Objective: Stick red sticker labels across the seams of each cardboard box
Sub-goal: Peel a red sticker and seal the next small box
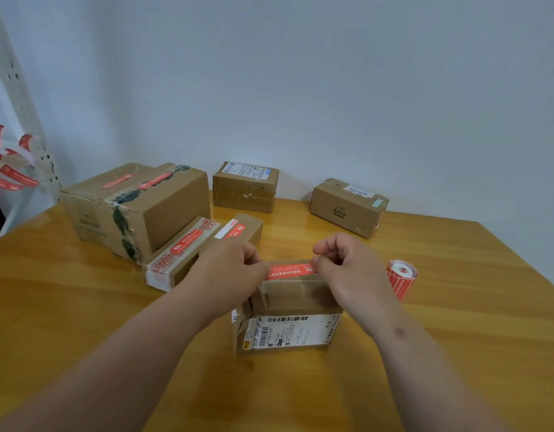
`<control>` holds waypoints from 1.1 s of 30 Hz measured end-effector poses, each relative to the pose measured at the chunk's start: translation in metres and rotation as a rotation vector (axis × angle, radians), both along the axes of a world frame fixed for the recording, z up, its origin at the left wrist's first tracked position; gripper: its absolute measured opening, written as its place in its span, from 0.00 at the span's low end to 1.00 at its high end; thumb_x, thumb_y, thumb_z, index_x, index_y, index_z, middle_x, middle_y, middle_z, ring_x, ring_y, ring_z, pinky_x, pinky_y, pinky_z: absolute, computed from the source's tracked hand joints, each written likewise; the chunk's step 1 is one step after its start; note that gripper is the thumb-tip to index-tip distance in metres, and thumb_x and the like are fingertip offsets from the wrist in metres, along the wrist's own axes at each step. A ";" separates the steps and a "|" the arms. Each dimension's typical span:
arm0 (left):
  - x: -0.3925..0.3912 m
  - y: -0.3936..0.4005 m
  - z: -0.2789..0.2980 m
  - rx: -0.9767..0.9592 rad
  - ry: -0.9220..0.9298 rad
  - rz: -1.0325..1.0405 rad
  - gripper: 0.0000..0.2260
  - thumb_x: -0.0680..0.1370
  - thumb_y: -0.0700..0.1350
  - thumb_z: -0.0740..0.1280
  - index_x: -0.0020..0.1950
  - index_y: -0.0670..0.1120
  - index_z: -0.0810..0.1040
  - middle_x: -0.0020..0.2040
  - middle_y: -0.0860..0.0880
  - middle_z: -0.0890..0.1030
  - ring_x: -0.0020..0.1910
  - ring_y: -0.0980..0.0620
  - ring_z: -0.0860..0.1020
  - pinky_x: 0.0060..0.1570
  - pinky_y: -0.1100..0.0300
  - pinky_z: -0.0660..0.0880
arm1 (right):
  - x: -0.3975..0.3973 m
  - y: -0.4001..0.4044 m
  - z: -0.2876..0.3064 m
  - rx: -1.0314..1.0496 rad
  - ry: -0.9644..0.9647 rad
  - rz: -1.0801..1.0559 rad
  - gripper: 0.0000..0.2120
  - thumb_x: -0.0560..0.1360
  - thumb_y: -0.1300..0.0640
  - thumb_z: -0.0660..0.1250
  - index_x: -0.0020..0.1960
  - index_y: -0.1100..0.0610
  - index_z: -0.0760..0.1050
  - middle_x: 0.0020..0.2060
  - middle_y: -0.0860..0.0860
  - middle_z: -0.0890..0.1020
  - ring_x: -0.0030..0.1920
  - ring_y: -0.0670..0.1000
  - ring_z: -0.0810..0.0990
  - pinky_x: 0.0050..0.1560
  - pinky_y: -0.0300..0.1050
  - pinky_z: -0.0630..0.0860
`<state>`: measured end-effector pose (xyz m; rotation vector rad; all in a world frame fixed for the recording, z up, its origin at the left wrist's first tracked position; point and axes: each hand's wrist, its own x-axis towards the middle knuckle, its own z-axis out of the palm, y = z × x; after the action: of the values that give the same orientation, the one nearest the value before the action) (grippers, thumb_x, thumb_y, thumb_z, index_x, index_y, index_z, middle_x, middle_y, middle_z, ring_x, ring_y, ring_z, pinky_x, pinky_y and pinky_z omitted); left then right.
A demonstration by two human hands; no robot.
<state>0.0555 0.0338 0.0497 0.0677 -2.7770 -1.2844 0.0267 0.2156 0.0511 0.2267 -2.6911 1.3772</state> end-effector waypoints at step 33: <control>-0.023 0.010 -0.015 -0.421 0.078 0.035 0.08 0.77 0.52 0.65 0.38 0.52 0.76 0.42 0.54 0.75 0.40 0.56 0.75 0.42 0.60 0.78 | -0.012 -0.004 -0.027 0.441 0.316 0.112 0.03 0.77 0.57 0.62 0.48 0.51 0.73 0.46 0.45 0.76 0.50 0.48 0.71 0.50 0.41 0.69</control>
<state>0.0322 0.0441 0.0342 0.0370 -2.8945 -0.6565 0.0144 0.2121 0.0240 0.5852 -2.6964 0.6747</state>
